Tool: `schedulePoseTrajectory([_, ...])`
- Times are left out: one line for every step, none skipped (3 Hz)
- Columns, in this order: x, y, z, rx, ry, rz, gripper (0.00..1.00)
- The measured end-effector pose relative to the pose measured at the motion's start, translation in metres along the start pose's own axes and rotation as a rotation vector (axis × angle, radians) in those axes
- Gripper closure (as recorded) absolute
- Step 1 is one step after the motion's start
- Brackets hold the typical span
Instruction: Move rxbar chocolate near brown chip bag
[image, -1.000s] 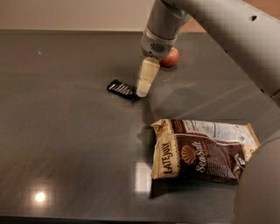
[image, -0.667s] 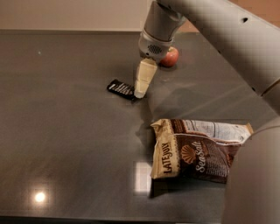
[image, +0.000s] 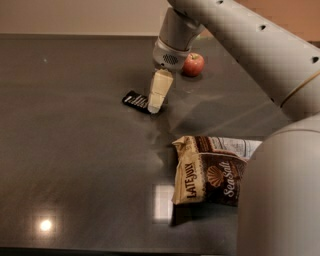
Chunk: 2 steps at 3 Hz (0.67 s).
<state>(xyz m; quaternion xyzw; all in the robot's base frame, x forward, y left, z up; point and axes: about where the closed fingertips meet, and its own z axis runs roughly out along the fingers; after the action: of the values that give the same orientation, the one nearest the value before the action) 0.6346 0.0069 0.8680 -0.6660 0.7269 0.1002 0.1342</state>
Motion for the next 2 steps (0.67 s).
schedulePoseTrajectory([-0.003, -0.005, 0.015, -0.016, 0.006, -0.002, 0.00])
schedulePoseTrajectory([-0.004, -0.002, 0.025, -0.029, 0.016, -0.007, 0.00])
